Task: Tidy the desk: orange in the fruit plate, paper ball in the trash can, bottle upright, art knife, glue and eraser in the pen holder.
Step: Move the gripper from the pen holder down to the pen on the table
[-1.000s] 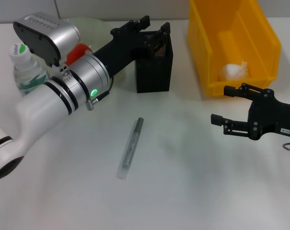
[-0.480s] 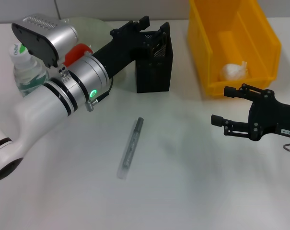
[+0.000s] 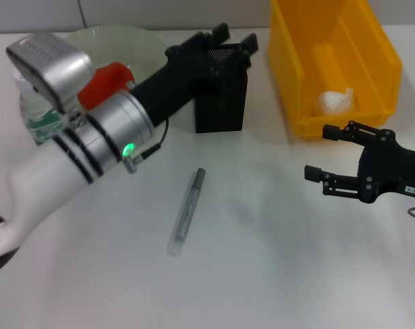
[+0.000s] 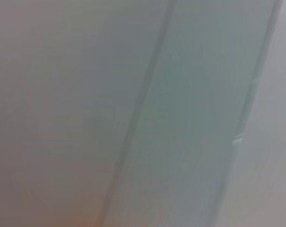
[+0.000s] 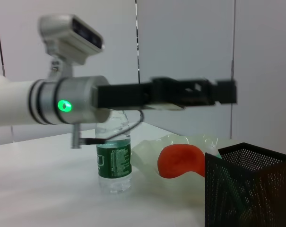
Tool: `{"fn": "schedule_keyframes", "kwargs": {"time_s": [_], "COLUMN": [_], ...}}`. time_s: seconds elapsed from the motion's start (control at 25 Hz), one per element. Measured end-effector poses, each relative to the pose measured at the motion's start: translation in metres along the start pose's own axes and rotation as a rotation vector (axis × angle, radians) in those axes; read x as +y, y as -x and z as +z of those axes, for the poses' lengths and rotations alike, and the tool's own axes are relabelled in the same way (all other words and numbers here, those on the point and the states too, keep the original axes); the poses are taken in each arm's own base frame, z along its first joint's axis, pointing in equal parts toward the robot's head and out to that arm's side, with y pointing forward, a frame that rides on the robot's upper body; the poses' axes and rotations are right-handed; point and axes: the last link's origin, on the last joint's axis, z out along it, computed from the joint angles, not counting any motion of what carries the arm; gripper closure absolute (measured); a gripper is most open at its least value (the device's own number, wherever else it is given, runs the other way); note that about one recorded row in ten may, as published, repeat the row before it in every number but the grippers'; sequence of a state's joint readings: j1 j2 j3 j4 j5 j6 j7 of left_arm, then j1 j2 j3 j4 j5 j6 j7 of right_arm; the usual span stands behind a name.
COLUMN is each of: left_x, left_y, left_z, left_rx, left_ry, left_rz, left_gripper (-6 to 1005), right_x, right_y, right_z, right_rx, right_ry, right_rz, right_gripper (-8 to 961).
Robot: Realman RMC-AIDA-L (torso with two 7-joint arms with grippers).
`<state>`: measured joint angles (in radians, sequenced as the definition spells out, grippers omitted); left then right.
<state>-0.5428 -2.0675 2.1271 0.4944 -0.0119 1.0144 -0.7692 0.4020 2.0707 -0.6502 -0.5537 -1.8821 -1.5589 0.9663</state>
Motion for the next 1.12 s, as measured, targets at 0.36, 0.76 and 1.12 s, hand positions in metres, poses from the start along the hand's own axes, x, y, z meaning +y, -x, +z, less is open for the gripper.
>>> {"fn": "schedule_keyframes", "kwargs": {"time_s": [0.36, 0.76, 1.12], "left_x": [0.017, 0.014, -0.005], "left_y": [0.001, 0.010, 0.006], "left_z": [-0.040, -0.085, -0.114], "left_rx": [-0.031, -0.208, -0.254], "left_ry": [0.225, 0.378, 0.364], "left_rz": [-0.077, 0.000, 0.031], "left_gripper": [438, 438, 437], "right_x": [0.001, 0.002, 0.004], "right_y": [0.000, 0.002, 0.004], "right_z": [-0.003, -0.002, 0.002], "right_rx": [-0.007, -0.012, -0.025], "right_ry": [0.007, 0.019, 0.031], "right_rz": [0.001, -0.003, -0.003], "right_gripper": [144, 144, 145]}}
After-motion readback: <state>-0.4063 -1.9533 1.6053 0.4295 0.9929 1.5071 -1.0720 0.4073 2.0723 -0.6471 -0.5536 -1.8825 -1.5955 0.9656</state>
